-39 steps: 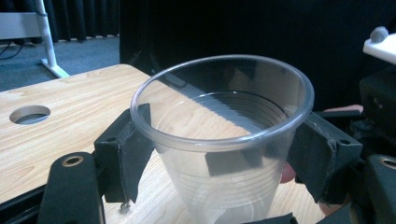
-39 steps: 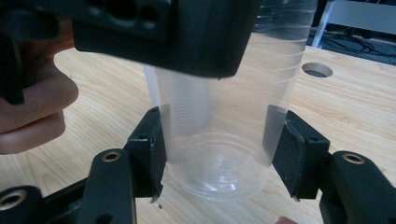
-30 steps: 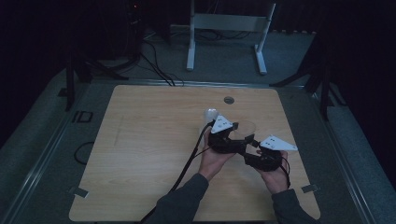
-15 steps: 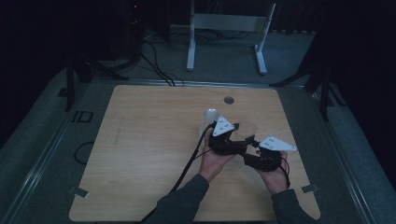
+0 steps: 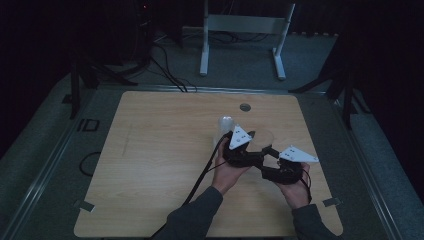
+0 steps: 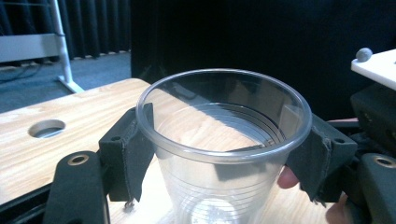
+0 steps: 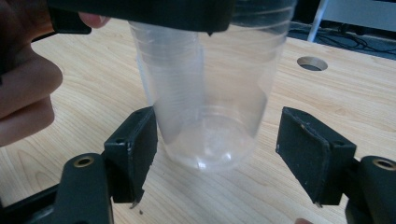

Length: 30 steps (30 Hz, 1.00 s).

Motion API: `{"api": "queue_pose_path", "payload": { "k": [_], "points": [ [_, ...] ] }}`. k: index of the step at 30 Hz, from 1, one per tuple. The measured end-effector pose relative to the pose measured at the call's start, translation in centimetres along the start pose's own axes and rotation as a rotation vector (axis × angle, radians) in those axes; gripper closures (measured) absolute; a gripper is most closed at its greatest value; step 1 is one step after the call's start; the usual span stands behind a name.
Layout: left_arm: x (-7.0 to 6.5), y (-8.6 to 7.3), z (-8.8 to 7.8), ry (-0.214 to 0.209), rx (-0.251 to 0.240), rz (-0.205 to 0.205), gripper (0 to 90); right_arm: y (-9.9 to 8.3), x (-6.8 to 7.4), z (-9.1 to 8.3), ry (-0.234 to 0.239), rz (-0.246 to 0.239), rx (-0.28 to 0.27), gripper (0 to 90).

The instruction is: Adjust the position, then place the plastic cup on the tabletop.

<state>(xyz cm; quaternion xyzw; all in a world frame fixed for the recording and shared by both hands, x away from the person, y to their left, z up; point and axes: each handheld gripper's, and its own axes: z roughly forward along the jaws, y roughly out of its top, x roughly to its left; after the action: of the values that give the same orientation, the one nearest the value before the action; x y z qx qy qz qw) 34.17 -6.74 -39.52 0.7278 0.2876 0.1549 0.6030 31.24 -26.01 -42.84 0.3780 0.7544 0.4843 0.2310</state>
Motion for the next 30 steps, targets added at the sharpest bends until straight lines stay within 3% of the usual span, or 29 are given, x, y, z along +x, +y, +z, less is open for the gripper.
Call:
{"api": "queue_pose_path", "payload": {
  "k": [10, 30],
  "points": [
    [0.2, -0.4, -0.4, 0.040, 0.000, 0.019, 28.3, -0.3, -0.1, -0.1, -0.003, 0.004, 0.007, 26.6],
    [0.6, -0.9, -1.5, 0.045, -0.011, 0.043, 28.3, -1.0, -0.7, 0.1, -0.018, 0.030, 0.026, 26.5]
  ]
}}
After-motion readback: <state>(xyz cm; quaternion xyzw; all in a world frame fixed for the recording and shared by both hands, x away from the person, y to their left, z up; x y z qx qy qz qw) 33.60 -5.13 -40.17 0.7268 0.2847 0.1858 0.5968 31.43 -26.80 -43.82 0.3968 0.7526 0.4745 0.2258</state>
